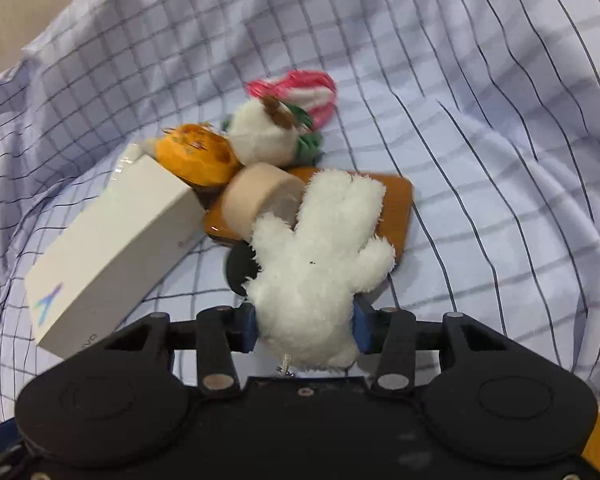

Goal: Organize soft objects
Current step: 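Lift the white plush toy with the right tool while the left tool carries the bottle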

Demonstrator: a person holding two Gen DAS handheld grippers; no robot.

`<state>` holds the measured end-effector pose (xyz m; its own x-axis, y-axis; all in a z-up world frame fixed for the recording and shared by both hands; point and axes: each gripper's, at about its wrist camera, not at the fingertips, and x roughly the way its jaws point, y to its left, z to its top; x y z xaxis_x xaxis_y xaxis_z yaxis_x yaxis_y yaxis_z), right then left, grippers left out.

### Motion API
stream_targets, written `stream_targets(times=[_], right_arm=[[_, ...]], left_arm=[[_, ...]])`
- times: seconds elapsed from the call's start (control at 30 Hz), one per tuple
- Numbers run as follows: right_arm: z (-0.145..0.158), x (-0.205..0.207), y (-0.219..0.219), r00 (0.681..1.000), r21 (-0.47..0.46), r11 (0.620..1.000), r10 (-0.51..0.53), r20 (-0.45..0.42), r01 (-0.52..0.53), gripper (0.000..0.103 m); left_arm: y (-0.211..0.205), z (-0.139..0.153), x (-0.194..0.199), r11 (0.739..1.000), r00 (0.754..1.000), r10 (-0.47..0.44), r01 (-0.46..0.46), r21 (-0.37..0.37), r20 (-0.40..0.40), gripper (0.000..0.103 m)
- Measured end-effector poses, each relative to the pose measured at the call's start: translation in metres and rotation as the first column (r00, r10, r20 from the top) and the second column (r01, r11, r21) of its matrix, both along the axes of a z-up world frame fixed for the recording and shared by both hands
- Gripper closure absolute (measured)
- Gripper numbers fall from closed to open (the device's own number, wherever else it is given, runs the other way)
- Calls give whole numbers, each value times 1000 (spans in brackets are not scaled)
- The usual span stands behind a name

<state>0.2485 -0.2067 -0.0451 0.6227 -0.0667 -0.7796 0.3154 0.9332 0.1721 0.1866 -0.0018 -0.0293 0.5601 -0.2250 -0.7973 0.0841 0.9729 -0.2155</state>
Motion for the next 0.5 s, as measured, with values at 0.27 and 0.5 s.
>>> stream_targets(times=[0.27, 0.5], right_arm=[[17, 3, 30, 984, -45, 989, 147, 105, -143, 59], [26, -18, 17, 988, -53, 994, 98, 116, -92, 59]], left_arm=[[-1, 3, -5, 1000, 1000, 1, 0, -3, 5, 35], [2, 8, -11, 1000, 1000, 6, -5, -4, 19, 35]])
